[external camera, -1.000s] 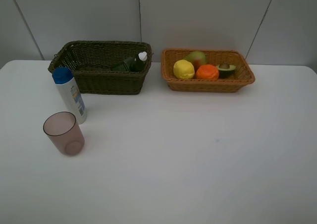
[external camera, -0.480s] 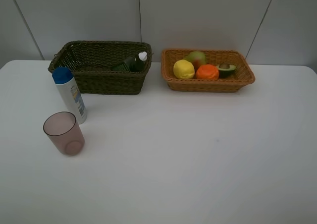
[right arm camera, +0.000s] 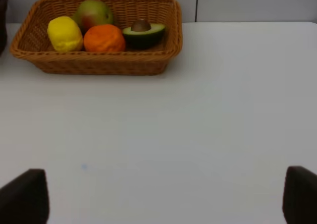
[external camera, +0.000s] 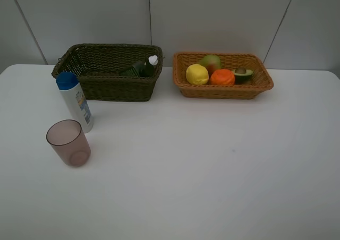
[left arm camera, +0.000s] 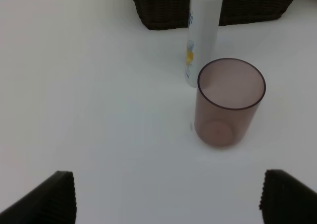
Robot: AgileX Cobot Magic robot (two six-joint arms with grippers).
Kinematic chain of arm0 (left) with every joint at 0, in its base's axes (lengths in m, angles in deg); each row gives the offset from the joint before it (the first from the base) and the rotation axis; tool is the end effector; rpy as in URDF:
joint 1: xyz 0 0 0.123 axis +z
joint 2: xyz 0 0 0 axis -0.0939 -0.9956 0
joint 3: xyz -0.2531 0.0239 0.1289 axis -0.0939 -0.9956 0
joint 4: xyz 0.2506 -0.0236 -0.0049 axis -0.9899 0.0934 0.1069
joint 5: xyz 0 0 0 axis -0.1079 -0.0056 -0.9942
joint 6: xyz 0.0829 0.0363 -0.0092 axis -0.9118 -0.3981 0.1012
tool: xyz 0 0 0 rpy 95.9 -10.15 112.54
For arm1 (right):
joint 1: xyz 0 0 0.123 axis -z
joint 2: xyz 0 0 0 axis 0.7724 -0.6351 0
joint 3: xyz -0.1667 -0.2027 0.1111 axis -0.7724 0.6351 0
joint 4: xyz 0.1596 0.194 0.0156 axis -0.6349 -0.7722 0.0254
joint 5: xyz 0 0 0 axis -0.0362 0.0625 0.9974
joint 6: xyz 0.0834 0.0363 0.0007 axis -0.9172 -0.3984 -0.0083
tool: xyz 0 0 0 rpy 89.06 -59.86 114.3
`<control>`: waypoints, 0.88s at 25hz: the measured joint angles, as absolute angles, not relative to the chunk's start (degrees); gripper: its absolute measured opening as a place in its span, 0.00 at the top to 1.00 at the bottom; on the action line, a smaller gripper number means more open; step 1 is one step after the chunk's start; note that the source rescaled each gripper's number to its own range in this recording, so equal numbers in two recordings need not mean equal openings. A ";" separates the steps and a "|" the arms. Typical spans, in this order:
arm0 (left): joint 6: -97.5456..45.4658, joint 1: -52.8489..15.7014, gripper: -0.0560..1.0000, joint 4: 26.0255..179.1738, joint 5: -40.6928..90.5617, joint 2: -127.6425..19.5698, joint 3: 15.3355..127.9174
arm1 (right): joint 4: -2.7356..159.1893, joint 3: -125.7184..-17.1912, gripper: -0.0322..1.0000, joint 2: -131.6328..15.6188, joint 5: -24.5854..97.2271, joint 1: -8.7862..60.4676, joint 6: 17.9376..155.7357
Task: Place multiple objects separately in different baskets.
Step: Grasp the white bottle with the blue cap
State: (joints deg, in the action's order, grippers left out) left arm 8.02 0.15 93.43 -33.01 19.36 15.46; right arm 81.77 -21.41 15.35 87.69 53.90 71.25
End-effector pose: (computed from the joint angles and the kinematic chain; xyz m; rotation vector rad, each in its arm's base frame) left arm 0.0023 -0.0062 0.2504 0.0988 2.1479 -0.1455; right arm -0.0081 0.0064 0.2849 -0.0737 2.0076 -0.0280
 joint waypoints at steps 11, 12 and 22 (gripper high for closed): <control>8.02 0.15 0.00 93.43 -33.01 19.36 15.46 | 81.07 -21.41 0.00 15.35 87.69 51.26 71.25; 8.02 0.15 0.00 93.43 -33.01 19.36 15.46 | 81.07 -21.41 0.00 15.35 87.69 51.26 71.25; 8.02 0.15 0.00 93.43 -33.01 19.36 15.46 | 81.04 -21.41 0.00 15.35 87.69 51.26 71.25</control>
State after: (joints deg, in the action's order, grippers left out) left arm 8.02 0.15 93.43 -33.01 19.36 15.46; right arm 81.04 -21.41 15.35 87.69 51.26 71.25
